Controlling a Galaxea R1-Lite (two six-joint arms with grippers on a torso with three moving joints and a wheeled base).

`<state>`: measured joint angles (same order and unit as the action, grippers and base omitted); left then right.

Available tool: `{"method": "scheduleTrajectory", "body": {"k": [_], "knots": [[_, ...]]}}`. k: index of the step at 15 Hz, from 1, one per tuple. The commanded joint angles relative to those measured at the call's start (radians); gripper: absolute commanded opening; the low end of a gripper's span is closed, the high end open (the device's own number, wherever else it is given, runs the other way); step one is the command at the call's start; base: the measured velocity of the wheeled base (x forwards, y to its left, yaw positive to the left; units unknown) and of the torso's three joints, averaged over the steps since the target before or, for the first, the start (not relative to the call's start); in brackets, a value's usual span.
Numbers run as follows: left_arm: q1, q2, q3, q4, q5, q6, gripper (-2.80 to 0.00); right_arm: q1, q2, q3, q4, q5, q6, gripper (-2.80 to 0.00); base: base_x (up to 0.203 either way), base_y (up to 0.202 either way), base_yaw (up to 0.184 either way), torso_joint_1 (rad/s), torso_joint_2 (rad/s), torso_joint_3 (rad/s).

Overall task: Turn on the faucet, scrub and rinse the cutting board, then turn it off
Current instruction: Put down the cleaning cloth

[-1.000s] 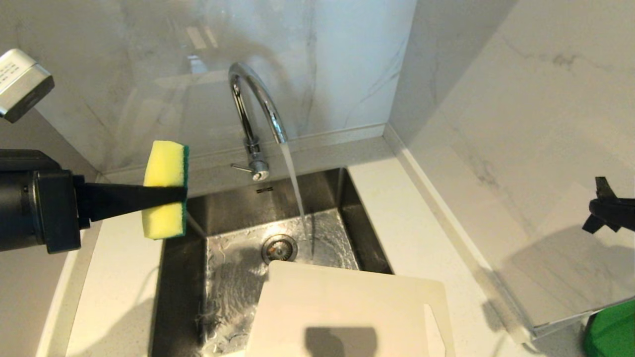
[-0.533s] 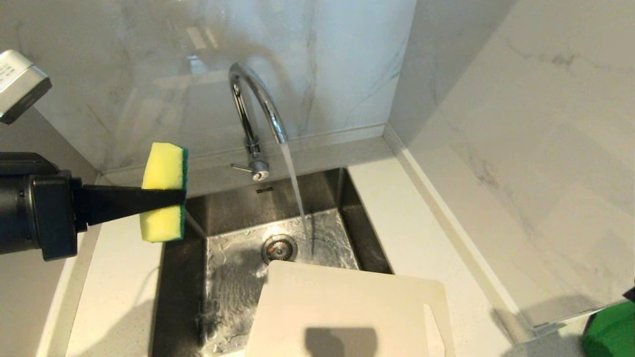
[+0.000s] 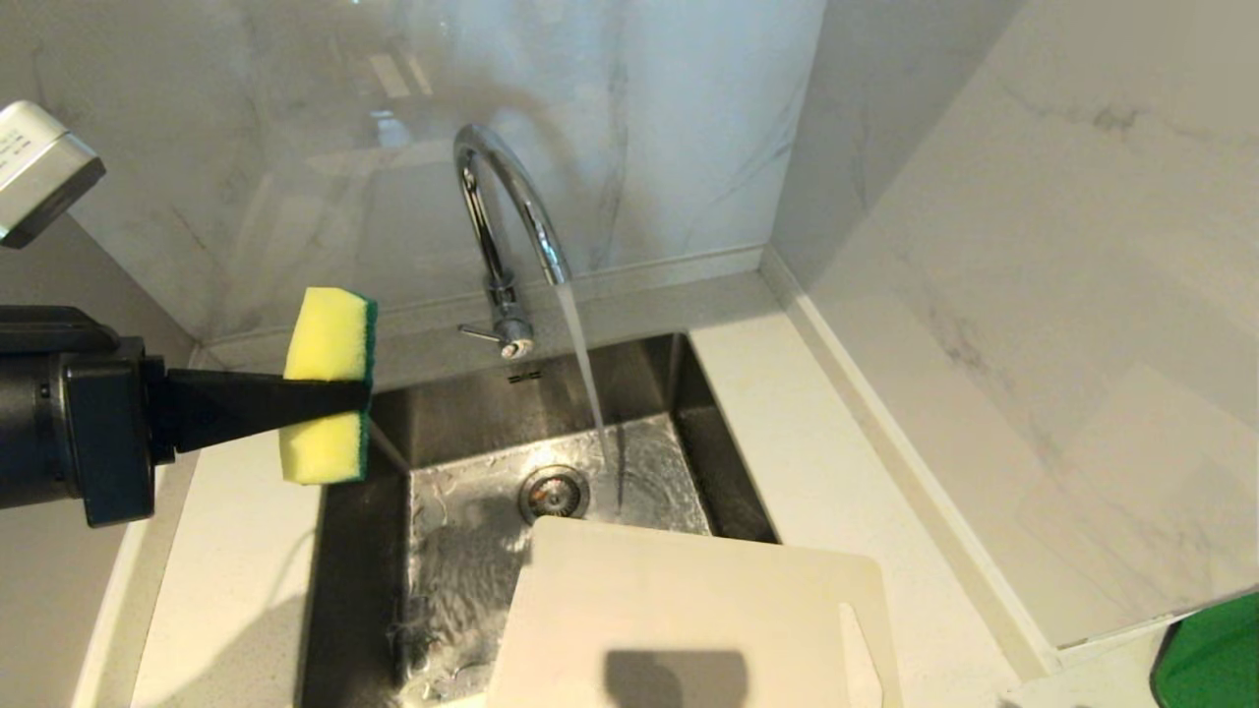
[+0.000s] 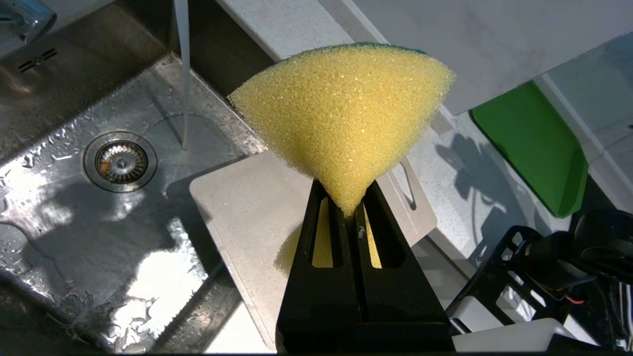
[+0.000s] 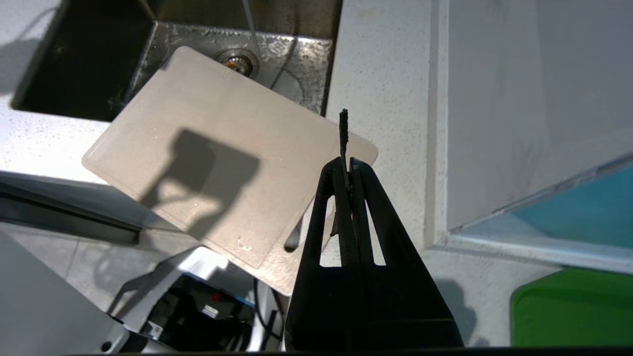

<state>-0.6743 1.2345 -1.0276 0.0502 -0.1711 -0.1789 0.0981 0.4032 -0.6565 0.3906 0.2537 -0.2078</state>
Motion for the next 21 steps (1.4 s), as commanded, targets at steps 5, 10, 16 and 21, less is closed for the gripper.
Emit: {"method": "scheduleTrajectory", "body": {"k": [5, 10, 16, 21], "knots": [[0.001, -0.015, 0.042, -0.001, -0.005, -0.003, -2.8, -0.082, -0.144, 0.099, -0.02, -0.007, 0.167, -2.8, 0.0, 0.0, 0.0, 0.0, 0.0, 0.0], [0.001, -0.013, 0.015, 0.0, -0.004, -0.001, -2.8, -0.117, -0.222, 0.215, -0.023, 0.048, 0.158, -2.8, 0.0, 0.0, 0.0, 0.0, 0.0, 0.0], [0.002, -0.018, 0.014, -0.001, -0.005, -0.003, -2.8, -0.112, -0.404, 0.544, -0.335, 0.01, 0.086, -2.8, 0.0, 0.0, 0.0, 0.0, 0.0, 0.0], [0.002, -0.025, -0.011, -0.001, -0.001, -0.012, -2.8, -0.112, -0.405, 0.608, -0.365, -0.151, 0.071, -2.8, 0.0, 0.0, 0.0, 0.0, 0.0, 0.0]]}}
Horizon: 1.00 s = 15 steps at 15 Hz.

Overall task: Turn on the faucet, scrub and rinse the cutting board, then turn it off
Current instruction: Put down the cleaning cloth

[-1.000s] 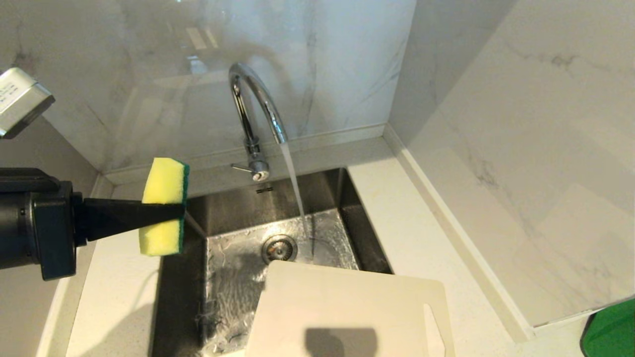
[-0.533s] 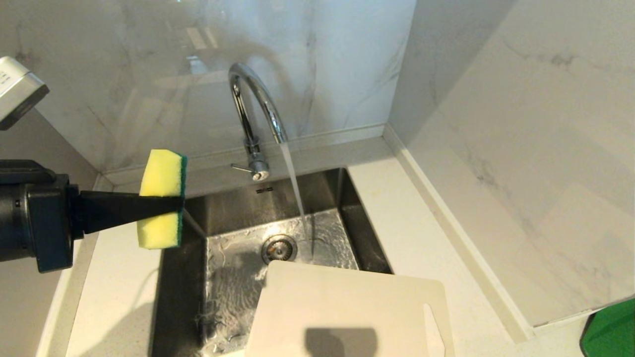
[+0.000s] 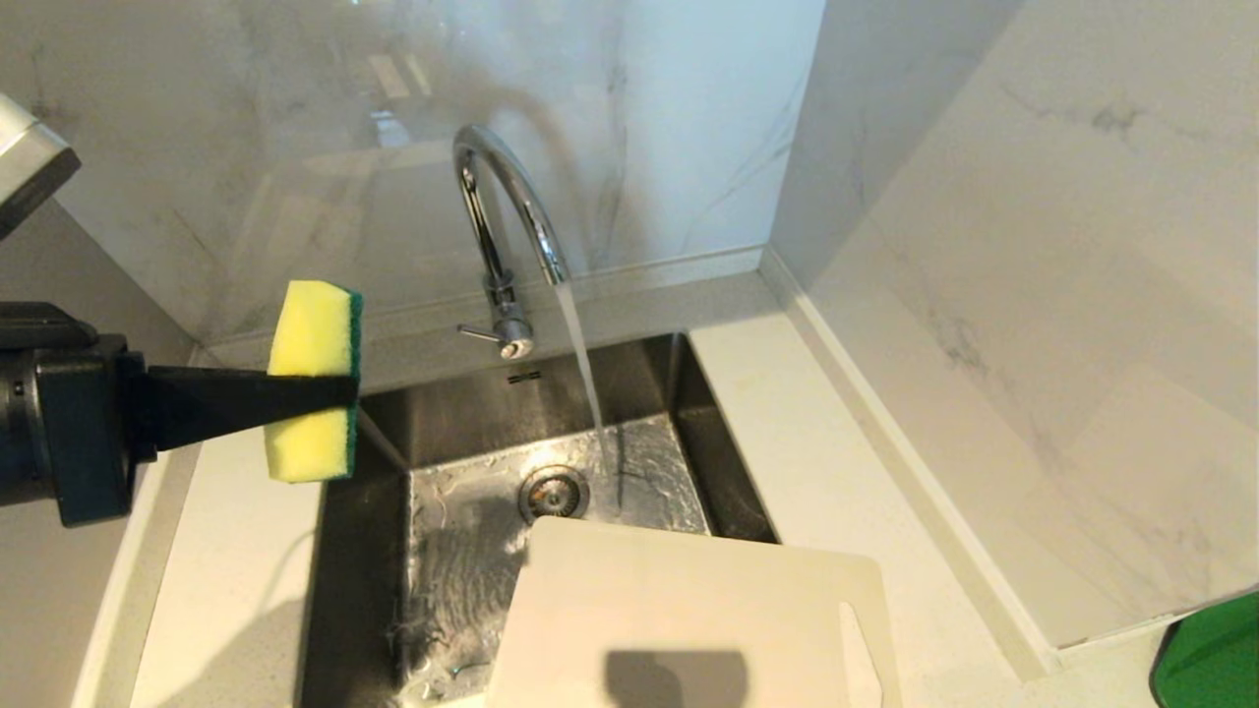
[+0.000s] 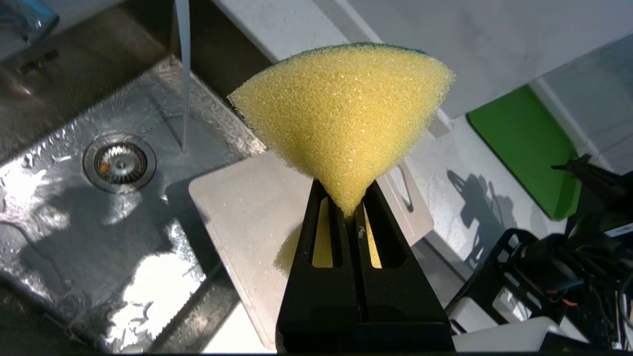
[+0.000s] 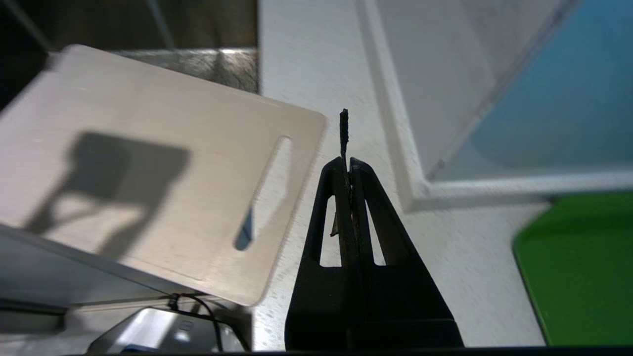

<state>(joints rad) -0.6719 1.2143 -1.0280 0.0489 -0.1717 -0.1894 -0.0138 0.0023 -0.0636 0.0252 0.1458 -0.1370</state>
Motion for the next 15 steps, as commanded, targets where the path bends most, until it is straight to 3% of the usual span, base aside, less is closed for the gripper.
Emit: {"method": "scheduleTrajectory", "body": {"k": [1, 2, 8, 15], "knots": [[0.001, -0.009, -0.01, 0.0, 0.0, -0.002, -2.8, 0.0, -0.004, 0.02, 0.001, -0.089, 0.003, -2.8, 0.0, 0.0, 0.0, 0.0, 0.0, 0.0], [0.002, -0.019, -0.01, 0.0, 0.0, -0.002, -2.8, 0.0, -0.004, 0.034, -0.001, -0.131, 0.024, -2.8, 0.0, 0.0, 0.0, 0.0, 0.0, 0.0], [0.005, -0.053, 0.022, 0.0, 0.0, -0.024, -2.8, 0.0, -0.004, 0.065, -0.04, -0.175, 0.216, -2.8, 0.0, 0.0, 0.0, 0.0, 0.0, 0.0], [0.003, -0.008, 0.039, 0.002, 0.002, -0.018, -2.8, 0.0, -0.004, 0.065, -0.041, -0.175, 0.214, -2.8, 0.0, 0.0, 0.0, 0.0, 0.0, 0.0]]}}
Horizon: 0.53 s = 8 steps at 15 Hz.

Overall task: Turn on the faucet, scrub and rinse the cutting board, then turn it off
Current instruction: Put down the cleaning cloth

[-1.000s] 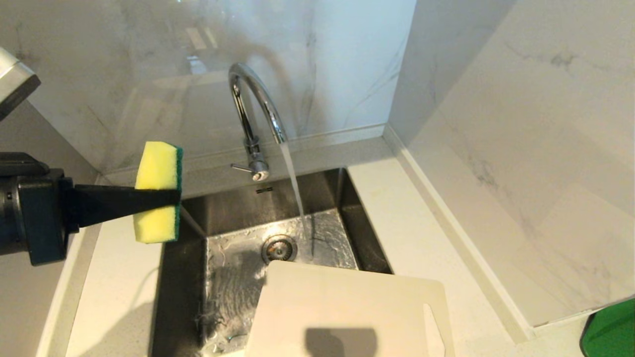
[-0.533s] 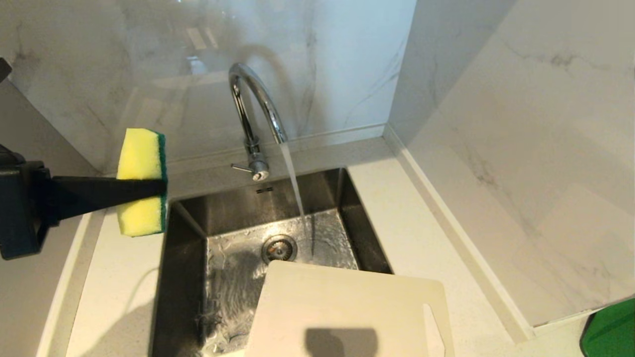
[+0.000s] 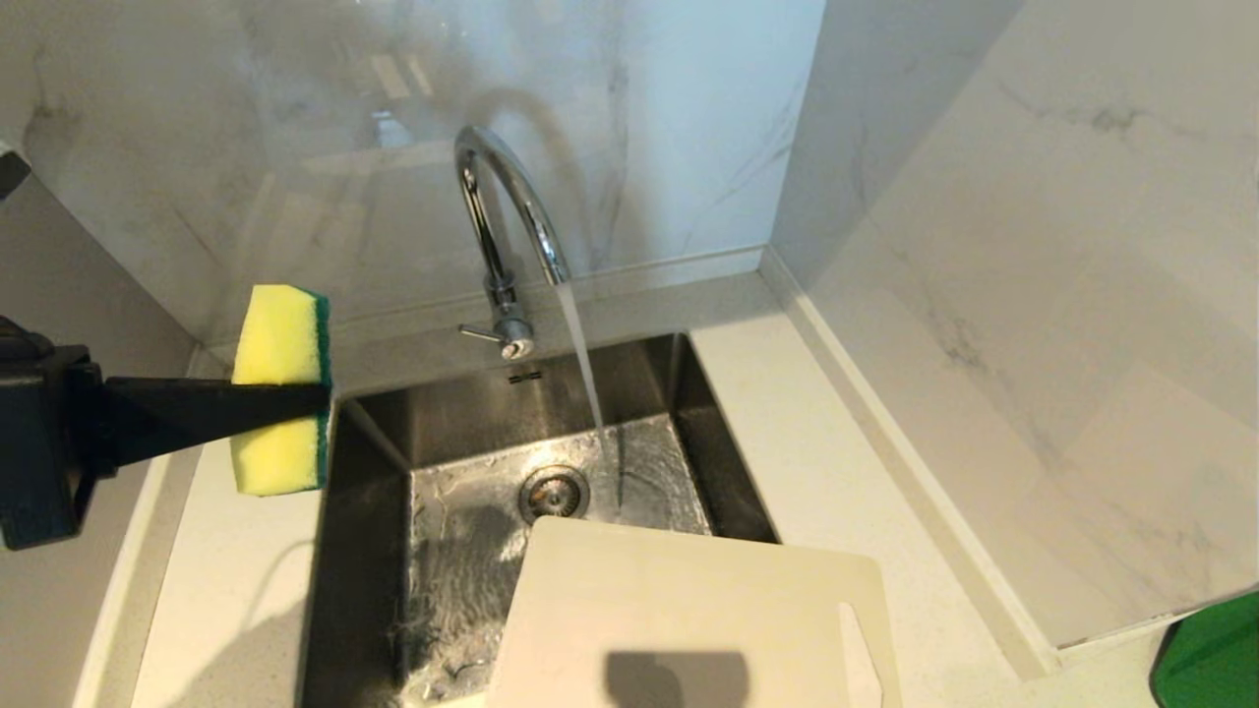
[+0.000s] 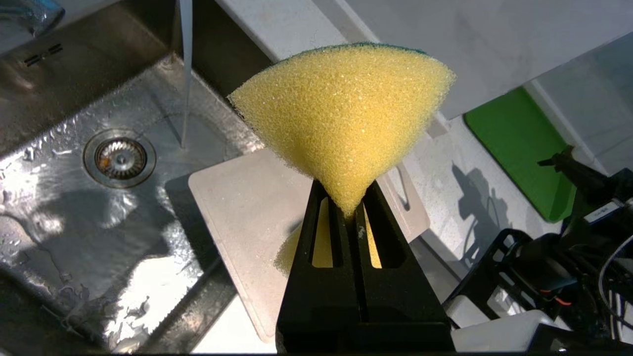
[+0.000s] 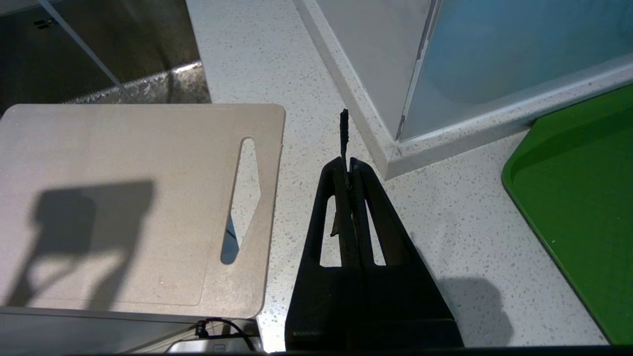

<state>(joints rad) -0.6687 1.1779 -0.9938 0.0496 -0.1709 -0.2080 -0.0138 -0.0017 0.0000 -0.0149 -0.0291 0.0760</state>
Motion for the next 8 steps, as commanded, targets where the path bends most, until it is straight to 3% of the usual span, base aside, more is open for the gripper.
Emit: {"method": "scheduleTrajectory", "body": {"k": [1, 4, 8], "knots": [[0.0, 0.062, 0.006, 0.002, 0.003, 0.004, -2.8, 0.0, 0.0, 0.002, 0.0, 0.0, 0.001, -2.8, 0.0, 0.0, 0.0, 0.0, 0.0, 0.0], [0.0, 0.189, -0.006, 0.001, 0.016, 0.008, -2.8, 0.0, 0.0, 0.002, 0.0, 0.0, 0.001, -2.8, 0.0, 0.0, 0.0, 0.0, 0.0, 0.0], [0.003, 0.352, -0.021, 0.005, 0.118, 0.03, -2.8, 0.0, 0.0, 0.002, 0.0, 0.0, 0.001, -2.8, 0.0, 0.0, 0.0, 0.0, 0.0, 0.0]]}}
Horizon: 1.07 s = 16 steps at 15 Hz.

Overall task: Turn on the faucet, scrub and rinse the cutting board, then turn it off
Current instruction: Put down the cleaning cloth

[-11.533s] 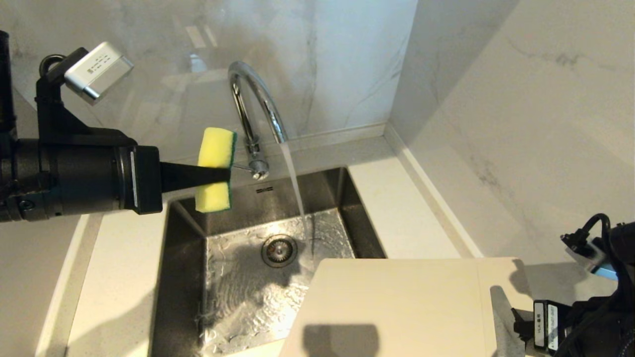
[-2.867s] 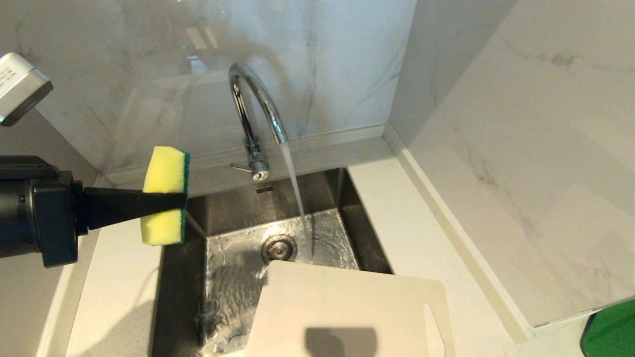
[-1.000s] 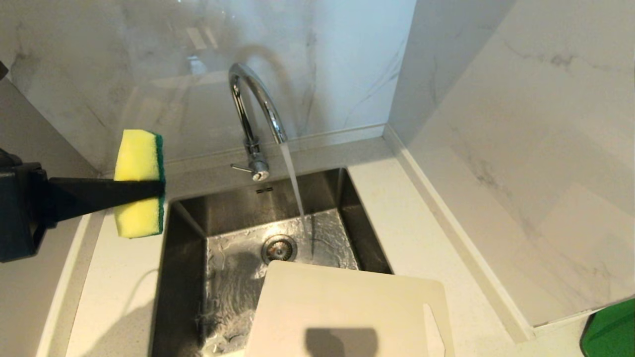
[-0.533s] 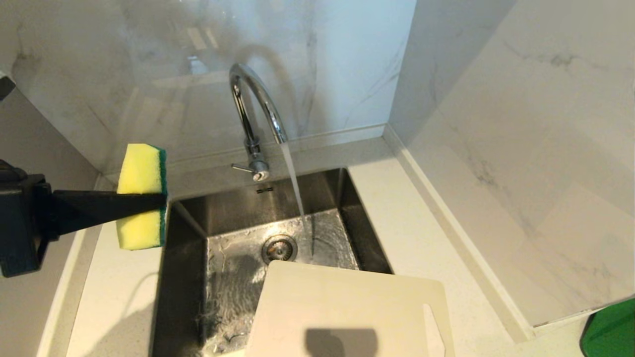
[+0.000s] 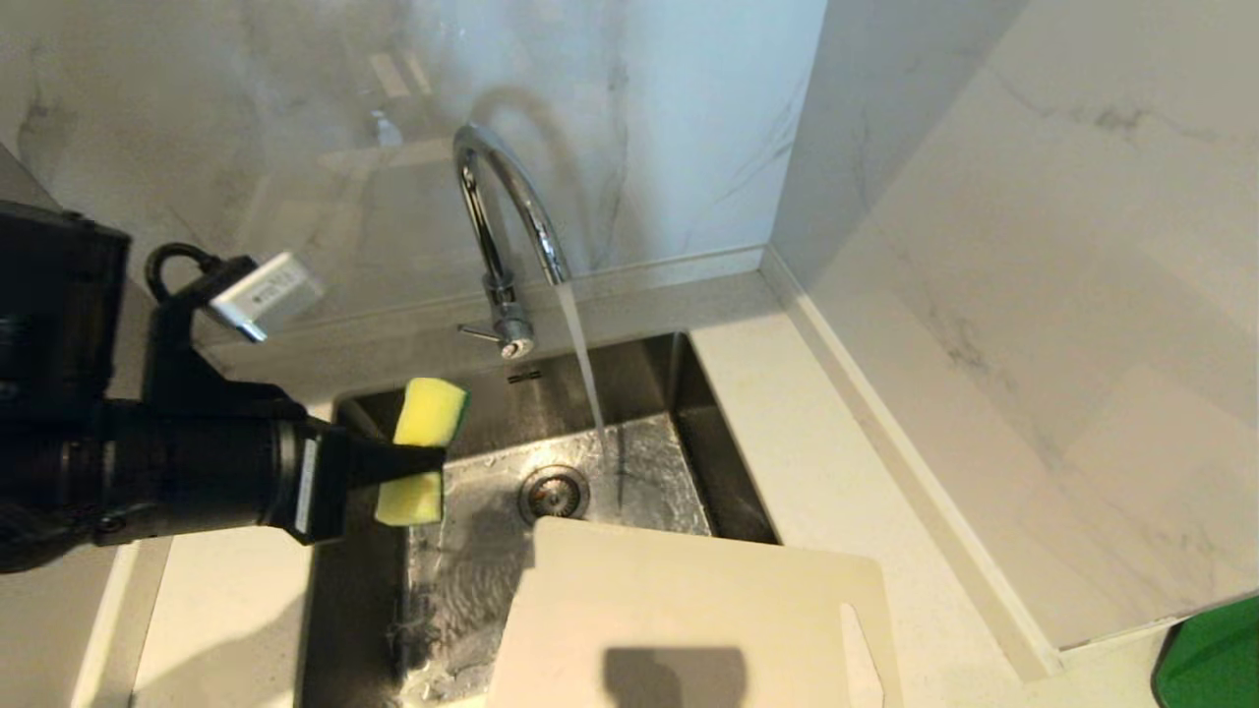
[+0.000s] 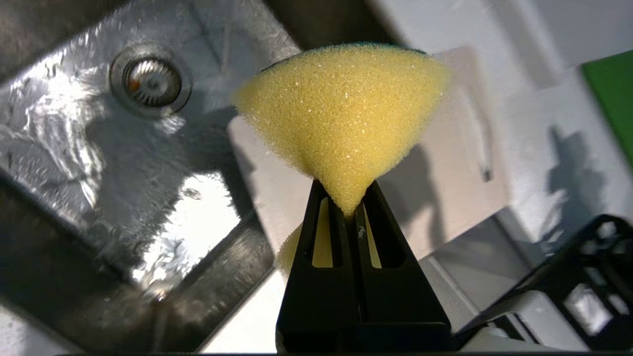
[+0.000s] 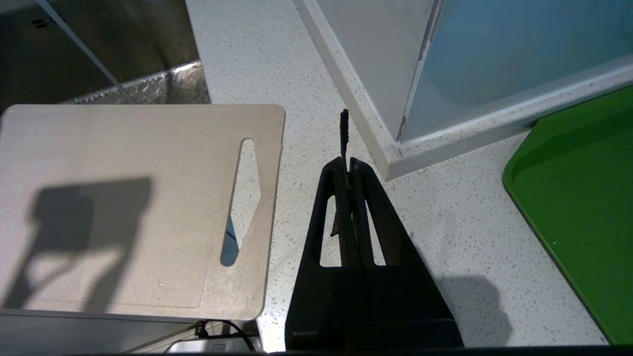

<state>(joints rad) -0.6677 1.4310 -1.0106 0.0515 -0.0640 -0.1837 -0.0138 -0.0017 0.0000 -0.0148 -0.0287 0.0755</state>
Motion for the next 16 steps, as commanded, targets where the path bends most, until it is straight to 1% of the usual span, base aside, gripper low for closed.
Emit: {"method": "scheduleTrajectory", "body": {"k": [1, 2, 3, 5, 6, 7, 9, 10, 13, 16], "knots": [[0.021, 0.124, -0.007, 0.008, 0.017, 0.032, -2.8, 0.0, 0.0, 0.002, -0.001, 0.0, 0.001, -2.8, 0.0, 0.0, 0.0, 0.0, 0.0, 0.0], [0.046, 0.147, -0.016, 0.018, 0.018, 0.053, -2.8, 0.0, 0.0, 0.002, -0.001, 0.0, 0.001, -2.8, 0.0, 0.0, 0.0, 0.0, 0.0, 0.0], [0.058, 0.169, -0.045, 0.026, 0.019, 0.062, -2.8, 0.0, 0.0, 0.002, -0.001, 0.0, 0.001, -2.8, 0.0, 0.0, 0.0, 0.0, 0.0, 0.0], [0.107, 0.218, -0.13, 0.073, 0.033, 0.051, -2.8, 0.0, 0.0, 0.002, -0.001, 0.0, 0.001, -2.8, 0.0, 0.0, 0.0, 0.0, 0.0, 0.0], [0.131, 0.236, -0.173, 0.15, 0.04, 0.032, -2.8, 0.0, 0.0, 0.002, -0.001, 0.0, 0.001, -2.8, 0.0, 0.0, 0.0, 0.0, 0.0, 0.0], [0.172, 0.255, -0.213, 0.245, 0.046, 0.012, -2.8, 0.0, 0.0, 0.002, -0.001, 0.0, 0.001, -2.8, 0.0, 0.0, 0.0, 0.0, 0.0, 0.0], [0.269, 0.274, -0.249, 0.351, 0.048, -0.004, -2.8, 0.0, 0.0, 0.002, -0.001, 0.0, 0.001, -2.8, 0.0, 0.0, 0.0, 0.0, 0.0, 0.0], [0.315, 0.286, -0.256, 0.38, 0.049, -0.006, -2.8, 0.0, 0.0, 0.002, -0.001, 0.0, 0.001, -2.8, 0.0, 0.0, 0.0, 0.0, 0.0, 0.0], [0.424, 0.327, -0.246, 0.402, 0.054, -0.007, -2.8, 0.0, 0.0, 0.002, -0.001, 0.0, 0.001, -2.8, 0.0, 0.0, 0.0, 0.0, 0.0, 0.0], [0.504, 0.395, -0.226, 0.402, 0.149, -0.009, -2.8, 0.0, 0.0, 0.002, -0.001, 0.0, 0.0, -2.8, 0.0, 0.0, 0.0, 0.0, 0.0, 0.0]]}}
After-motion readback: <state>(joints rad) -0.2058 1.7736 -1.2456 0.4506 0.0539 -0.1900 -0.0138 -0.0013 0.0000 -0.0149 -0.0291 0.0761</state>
